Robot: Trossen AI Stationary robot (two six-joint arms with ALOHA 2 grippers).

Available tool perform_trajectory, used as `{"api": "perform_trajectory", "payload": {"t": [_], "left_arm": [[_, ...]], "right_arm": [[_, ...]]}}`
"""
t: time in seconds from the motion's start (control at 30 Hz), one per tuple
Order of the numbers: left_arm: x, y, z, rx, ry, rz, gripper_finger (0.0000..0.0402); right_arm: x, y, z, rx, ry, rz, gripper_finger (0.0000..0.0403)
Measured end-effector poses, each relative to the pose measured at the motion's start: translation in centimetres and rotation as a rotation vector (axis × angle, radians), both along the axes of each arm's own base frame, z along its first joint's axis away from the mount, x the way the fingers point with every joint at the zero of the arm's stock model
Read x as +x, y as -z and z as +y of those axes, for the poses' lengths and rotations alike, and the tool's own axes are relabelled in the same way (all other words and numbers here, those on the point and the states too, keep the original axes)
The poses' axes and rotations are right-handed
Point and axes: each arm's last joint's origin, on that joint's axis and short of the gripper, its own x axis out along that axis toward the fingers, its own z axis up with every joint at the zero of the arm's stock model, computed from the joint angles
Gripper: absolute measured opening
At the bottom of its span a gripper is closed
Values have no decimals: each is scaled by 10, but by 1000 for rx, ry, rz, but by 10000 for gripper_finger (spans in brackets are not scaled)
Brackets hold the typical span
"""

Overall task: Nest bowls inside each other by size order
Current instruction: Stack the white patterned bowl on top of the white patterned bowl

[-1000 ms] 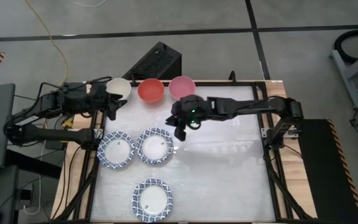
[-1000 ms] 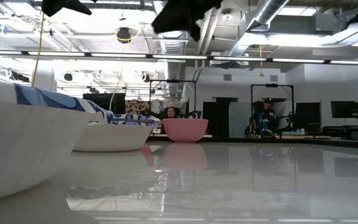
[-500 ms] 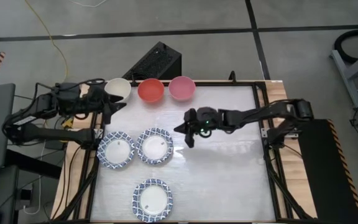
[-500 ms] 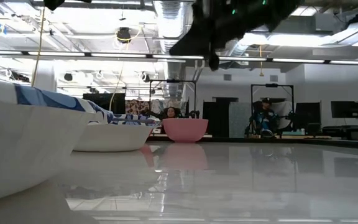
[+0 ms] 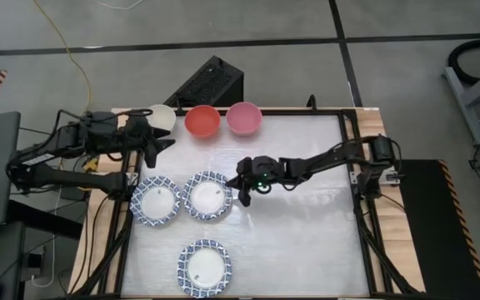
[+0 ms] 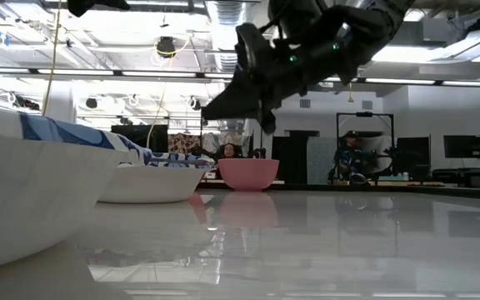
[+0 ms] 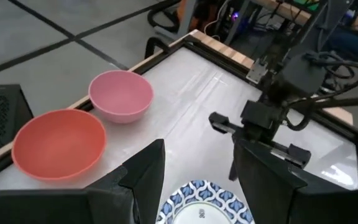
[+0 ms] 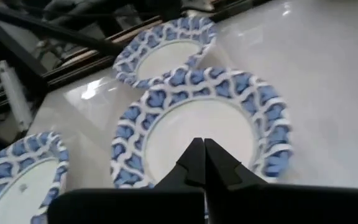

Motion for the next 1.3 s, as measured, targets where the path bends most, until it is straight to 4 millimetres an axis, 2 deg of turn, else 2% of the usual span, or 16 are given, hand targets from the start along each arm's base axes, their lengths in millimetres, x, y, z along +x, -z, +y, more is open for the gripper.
{"api": "perform_trajectory", "payload": {"t": [0.3,0.63,0.9,1.1,1.3], "left_arm": [[4,-14,-5,120,217,-112,180],[1,-13,-7,145,286,-98,180],[-4,-15,-8,149,287,-116,180],[-4,-15,-10,143,306,-116,180],[4,0,-12,136,316,-127,180]], "right_arm": [[10,3,-5,86,-61,-123,9],[9,3,-5,66,-89,-122,9],[11,20,-5,59,-85,-47,9],[-1,39,-5,50,-36,15,9],[-7,46,-4,63,-30,41,9]]}}
